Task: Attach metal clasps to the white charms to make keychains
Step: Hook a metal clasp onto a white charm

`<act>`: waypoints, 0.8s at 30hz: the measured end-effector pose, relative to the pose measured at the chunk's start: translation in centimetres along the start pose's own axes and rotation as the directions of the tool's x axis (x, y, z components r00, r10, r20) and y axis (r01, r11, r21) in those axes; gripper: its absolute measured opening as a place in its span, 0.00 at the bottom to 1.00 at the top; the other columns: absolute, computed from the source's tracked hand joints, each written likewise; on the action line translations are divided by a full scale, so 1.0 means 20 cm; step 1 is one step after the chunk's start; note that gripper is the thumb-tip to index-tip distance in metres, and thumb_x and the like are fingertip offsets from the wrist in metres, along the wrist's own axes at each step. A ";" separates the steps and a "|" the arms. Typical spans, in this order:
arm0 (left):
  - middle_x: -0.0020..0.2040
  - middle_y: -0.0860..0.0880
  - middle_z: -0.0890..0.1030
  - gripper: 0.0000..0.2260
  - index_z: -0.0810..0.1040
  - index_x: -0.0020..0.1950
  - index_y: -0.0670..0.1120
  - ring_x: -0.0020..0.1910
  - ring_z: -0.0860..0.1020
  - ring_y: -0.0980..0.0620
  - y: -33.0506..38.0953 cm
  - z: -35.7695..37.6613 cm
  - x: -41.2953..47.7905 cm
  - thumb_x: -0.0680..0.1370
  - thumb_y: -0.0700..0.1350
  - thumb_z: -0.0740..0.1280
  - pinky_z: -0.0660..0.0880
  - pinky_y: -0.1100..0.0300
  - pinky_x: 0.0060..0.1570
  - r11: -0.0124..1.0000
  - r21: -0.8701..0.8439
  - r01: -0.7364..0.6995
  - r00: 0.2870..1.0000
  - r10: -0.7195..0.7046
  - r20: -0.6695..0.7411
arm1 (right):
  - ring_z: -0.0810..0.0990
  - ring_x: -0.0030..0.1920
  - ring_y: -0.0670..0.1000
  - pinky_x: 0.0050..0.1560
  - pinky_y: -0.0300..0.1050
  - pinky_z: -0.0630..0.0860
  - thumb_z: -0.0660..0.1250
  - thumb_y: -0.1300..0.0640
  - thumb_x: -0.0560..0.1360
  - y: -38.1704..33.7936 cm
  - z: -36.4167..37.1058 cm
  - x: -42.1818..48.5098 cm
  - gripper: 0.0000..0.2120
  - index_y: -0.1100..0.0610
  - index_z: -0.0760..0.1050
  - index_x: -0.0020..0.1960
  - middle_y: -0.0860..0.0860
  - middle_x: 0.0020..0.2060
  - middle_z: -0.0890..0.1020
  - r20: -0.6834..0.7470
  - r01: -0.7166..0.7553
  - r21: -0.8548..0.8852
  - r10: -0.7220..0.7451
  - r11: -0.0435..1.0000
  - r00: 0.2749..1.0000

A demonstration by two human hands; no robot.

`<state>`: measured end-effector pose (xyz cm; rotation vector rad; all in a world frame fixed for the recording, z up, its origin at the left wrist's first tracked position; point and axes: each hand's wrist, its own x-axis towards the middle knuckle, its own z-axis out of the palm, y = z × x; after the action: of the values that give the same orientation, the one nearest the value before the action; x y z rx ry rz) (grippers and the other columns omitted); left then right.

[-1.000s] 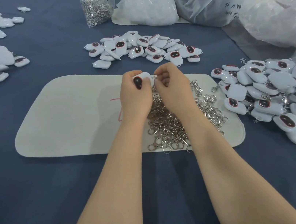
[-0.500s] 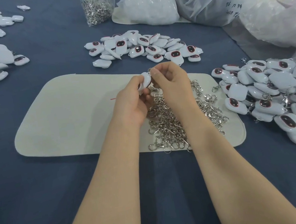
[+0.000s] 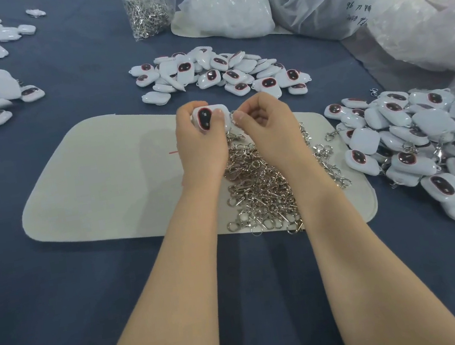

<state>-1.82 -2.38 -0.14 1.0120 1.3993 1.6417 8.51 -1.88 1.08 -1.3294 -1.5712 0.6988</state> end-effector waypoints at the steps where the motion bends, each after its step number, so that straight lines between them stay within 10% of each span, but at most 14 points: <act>1: 0.45 0.51 0.76 0.07 0.73 0.54 0.47 0.38 0.74 0.57 0.00 0.00 0.01 0.77 0.41 0.66 0.71 0.63 0.44 0.994 -0.067 0.082 0.997 -0.081 0.005 | 0.75 0.40 0.46 0.48 0.43 0.76 0.67 0.59 0.76 0.00 0.00 0.00 0.04 0.54 0.74 0.43 0.47 0.38 0.78 0.004 0.009 0.008 -0.009 1.000 1.000; 8: 0.46 0.48 0.76 0.06 0.75 0.54 0.46 0.37 0.73 0.55 -0.01 -0.01 0.02 0.77 0.40 0.66 0.71 0.61 0.42 0.974 -0.154 0.167 0.986 -0.168 0.003 | 0.76 0.39 0.45 0.48 0.44 0.76 0.68 0.58 0.76 0.00 -0.01 0.00 0.07 0.51 0.73 0.40 0.46 0.37 0.79 0.065 0.006 -0.052 -0.002 0.999 0.998; 12: 0.42 0.59 0.75 0.08 0.74 0.53 0.49 0.35 0.73 0.67 -0.01 -0.01 -0.01 0.77 0.39 0.65 0.69 0.74 0.37 0.987 0.089 -0.133 0.991 0.130 0.033 | 0.75 0.37 0.46 0.42 0.42 0.73 0.68 0.57 0.76 0.01 -0.02 0.01 0.08 0.52 0.72 0.39 0.47 0.35 0.79 0.106 -0.036 -0.118 0.048 0.992 0.993; 16: 0.39 0.61 0.73 0.10 0.74 0.58 0.51 0.36 0.73 0.64 -0.02 0.00 -0.04 0.78 0.42 0.64 0.70 0.66 0.39 0.877 0.339 -0.341 0.938 0.295 0.180 | 0.73 0.33 0.47 0.36 0.40 0.69 0.68 0.58 0.75 0.03 -0.02 0.01 0.05 0.56 0.75 0.41 0.51 0.33 0.79 0.125 -0.146 -0.065 0.153 0.987 0.980; 21: 0.43 0.51 0.76 0.07 0.74 0.55 0.47 0.34 0.74 0.60 0.00 -0.01 0.02 0.78 0.40 0.65 0.73 0.66 0.39 0.993 -0.082 0.087 0.996 -0.089 -0.018 | 0.77 0.40 0.49 0.49 0.50 0.77 0.68 0.60 0.75 0.01 0.01 0.00 0.03 0.56 0.75 0.46 0.53 0.40 0.80 0.136 -0.120 0.104 0.106 0.987 0.985; 24: 0.31 0.49 0.72 0.04 0.77 0.45 0.42 0.22 0.68 0.59 0.02 -0.03 0.03 0.79 0.39 0.64 0.67 0.67 0.25 0.808 -0.444 0.388 0.917 -0.388 0.094 | 0.77 0.41 0.47 0.51 0.46 0.78 0.67 0.62 0.76 -0.01 0.03 -0.01 0.05 0.53 0.75 0.46 0.48 0.39 0.79 0.129 -0.040 0.081 0.029 0.996 0.991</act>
<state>-2.53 -2.13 0.30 0.4150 1.0538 1.5473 7.93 -1.97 1.09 -1.2747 -1.6051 0.8765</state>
